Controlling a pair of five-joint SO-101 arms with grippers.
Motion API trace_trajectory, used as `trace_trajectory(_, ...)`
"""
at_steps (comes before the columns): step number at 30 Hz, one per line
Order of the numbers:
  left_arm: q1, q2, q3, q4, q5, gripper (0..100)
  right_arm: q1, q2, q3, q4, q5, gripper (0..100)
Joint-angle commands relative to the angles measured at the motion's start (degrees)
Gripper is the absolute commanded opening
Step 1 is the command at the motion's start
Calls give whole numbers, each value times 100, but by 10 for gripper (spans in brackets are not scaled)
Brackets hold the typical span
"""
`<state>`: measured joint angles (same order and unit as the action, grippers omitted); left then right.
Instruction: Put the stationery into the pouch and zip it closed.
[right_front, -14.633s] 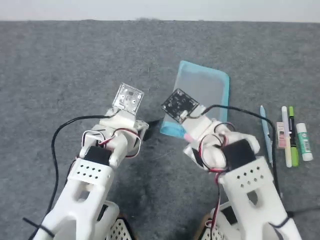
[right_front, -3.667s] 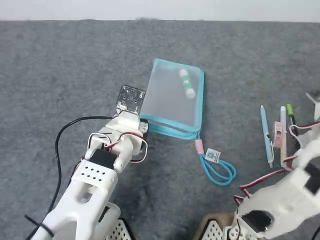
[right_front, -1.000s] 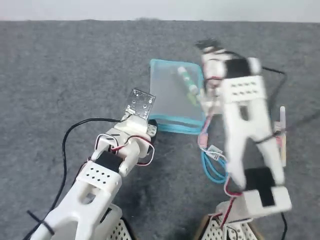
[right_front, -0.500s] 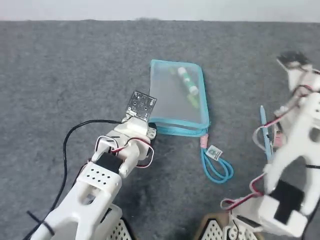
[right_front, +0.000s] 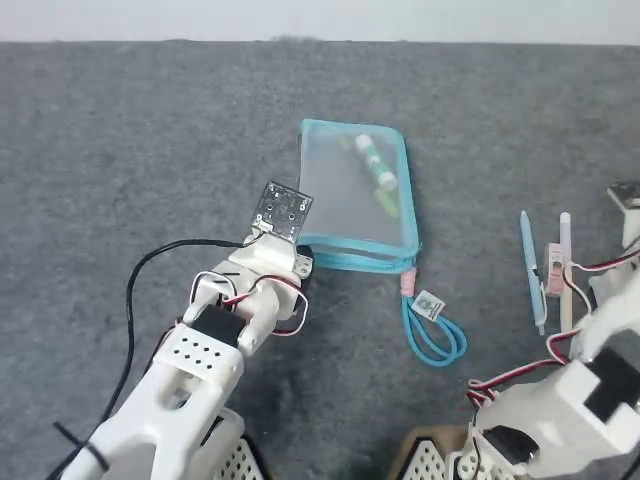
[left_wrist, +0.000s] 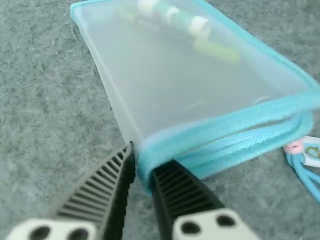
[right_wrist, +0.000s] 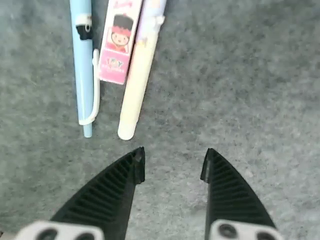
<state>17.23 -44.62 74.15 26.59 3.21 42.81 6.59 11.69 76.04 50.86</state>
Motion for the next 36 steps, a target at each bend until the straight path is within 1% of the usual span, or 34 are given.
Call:
trace_trajectory(1,-9,18,-75,-185,-53,12,154,-31,-35,-127,158,191)
trace_trajectory(5,-9,18,-66,-185,-53,12,224,-13,-26,-374,141,191)
trace_trajectory(11,-9,26,-75,-185,-53,12,224,4,-18,-409,123,190)
trace_trajectory(16,-9,35,-75,-185,-53,12,-4,92,123,-453,105,188)
trace_trajectory(20,-9,44,-66,-176,-53,12,40,418,158,-954,-325,188)
trace_trajectory(24,-9,53,-66,-176,-53,12,92,787,158,-1200,-352,188)
trace_trajectory(27,-9,53,-66,-176,-53,12,-66,848,141,-1042,-378,188)
trace_trajectory(31,-9,53,-66,-176,-53,12,-400,347,141,-444,-404,188)
trace_trajectory(36,-9,53,-66,-176,-53,12,-743,-567,246,-110,-976,189)
